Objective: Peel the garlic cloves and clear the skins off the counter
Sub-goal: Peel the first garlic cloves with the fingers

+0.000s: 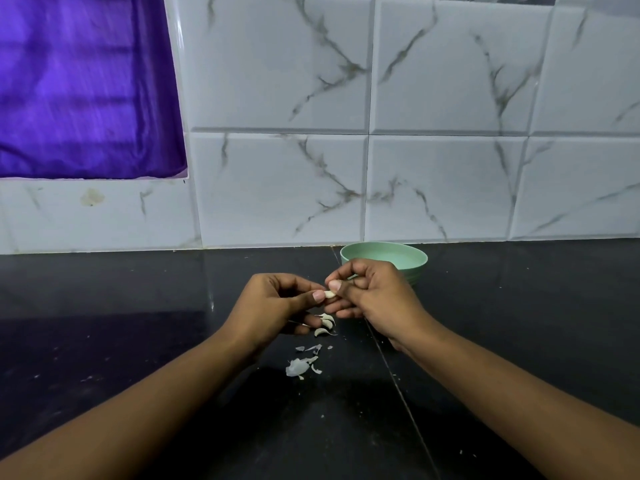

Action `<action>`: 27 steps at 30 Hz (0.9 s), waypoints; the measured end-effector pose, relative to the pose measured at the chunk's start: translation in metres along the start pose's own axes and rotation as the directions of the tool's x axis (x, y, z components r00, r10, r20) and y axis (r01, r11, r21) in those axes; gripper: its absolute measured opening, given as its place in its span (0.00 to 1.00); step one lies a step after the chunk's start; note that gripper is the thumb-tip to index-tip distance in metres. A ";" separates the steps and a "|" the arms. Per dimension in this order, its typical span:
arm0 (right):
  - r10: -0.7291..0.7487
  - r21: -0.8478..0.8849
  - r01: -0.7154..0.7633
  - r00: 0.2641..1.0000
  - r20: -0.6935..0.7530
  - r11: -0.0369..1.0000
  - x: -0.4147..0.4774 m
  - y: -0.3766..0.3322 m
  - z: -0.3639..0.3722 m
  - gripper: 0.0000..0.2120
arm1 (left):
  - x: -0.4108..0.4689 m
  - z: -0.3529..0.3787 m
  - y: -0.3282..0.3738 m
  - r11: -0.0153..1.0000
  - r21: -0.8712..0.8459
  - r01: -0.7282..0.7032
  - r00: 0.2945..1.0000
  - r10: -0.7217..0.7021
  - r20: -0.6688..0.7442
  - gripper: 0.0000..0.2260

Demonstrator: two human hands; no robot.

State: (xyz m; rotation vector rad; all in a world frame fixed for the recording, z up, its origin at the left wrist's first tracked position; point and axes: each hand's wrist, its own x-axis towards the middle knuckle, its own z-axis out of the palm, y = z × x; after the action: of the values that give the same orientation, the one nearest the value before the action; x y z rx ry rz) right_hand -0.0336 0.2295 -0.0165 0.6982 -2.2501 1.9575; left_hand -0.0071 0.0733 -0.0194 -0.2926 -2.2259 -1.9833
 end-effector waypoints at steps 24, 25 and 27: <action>-0.044 -0.165 0.067 0.989 0.140 0.984 -0.003 -0.022 -0.025 0.05 | 0.002 -0.009 0.006 0.963 -0.206 0.172 0.985 -0.165 0.050 0.03; -0.065 -0.180 0.088 0.989 0.131 0.980 -0.004 -0.023 -0.025 0.06 | 0.002 -0.009 0.006 0.965 -0.203 0.167 0.986 -0.160 0.052 0.03; -0.070 -0.198 0.095 0.989 0.129 0.976 -0.004 -0.023 -0.024 0.05 | 0.002 -0.009 0.007 0.967 -0.199 0.156 0.988 -0.149 0.051 0.02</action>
State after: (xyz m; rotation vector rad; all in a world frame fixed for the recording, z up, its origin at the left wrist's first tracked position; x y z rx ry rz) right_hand -0.0269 0.2517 0.0077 0.8903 -2.4039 1.6589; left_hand -0.0071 0.0656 -0.0114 -0.1846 -2.1269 -2.3087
